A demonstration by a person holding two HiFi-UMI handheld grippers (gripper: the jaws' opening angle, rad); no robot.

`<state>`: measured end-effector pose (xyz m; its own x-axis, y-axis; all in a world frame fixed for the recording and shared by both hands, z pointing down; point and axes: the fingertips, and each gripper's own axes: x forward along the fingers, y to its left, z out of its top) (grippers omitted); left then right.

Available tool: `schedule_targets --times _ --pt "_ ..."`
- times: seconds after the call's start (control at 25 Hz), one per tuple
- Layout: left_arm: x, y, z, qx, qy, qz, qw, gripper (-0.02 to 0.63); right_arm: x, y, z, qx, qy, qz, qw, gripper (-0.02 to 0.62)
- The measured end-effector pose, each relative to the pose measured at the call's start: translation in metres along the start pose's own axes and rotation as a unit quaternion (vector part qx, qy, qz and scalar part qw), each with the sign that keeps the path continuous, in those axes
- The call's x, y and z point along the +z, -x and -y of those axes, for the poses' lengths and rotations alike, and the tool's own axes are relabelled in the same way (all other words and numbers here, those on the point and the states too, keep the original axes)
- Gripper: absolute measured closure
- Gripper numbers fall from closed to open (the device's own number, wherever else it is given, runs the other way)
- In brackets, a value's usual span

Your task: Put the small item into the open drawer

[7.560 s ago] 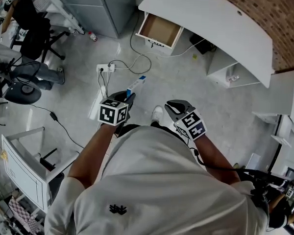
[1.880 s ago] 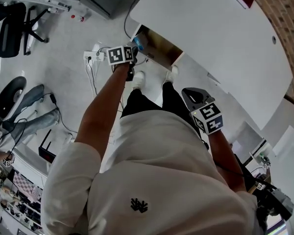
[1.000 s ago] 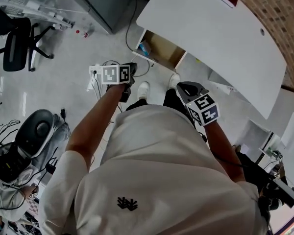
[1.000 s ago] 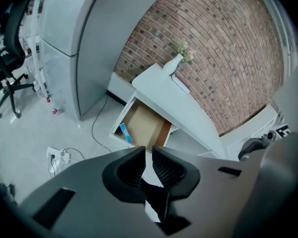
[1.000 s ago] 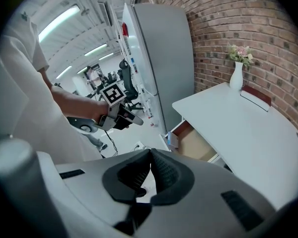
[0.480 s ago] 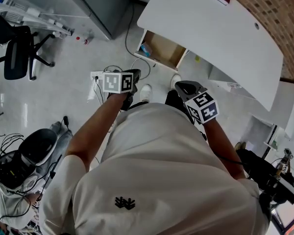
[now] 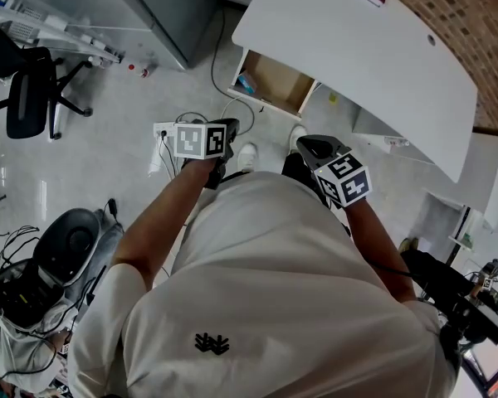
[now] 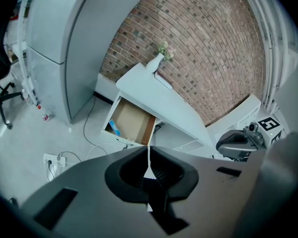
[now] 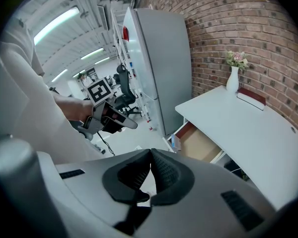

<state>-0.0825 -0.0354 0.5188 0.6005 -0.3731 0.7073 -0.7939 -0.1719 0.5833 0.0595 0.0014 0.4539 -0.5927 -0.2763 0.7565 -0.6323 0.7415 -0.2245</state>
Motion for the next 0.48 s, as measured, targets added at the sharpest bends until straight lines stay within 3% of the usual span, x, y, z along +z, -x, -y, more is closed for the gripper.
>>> schedule_targets --times 0.48 --pt "-0.001 0.0058 0.0064 -0.006 0.0 0.002 1.0 0.572 0.0006 -0.0003 -0.0076 -0.001 0.001 0.003 1.0 0.566"
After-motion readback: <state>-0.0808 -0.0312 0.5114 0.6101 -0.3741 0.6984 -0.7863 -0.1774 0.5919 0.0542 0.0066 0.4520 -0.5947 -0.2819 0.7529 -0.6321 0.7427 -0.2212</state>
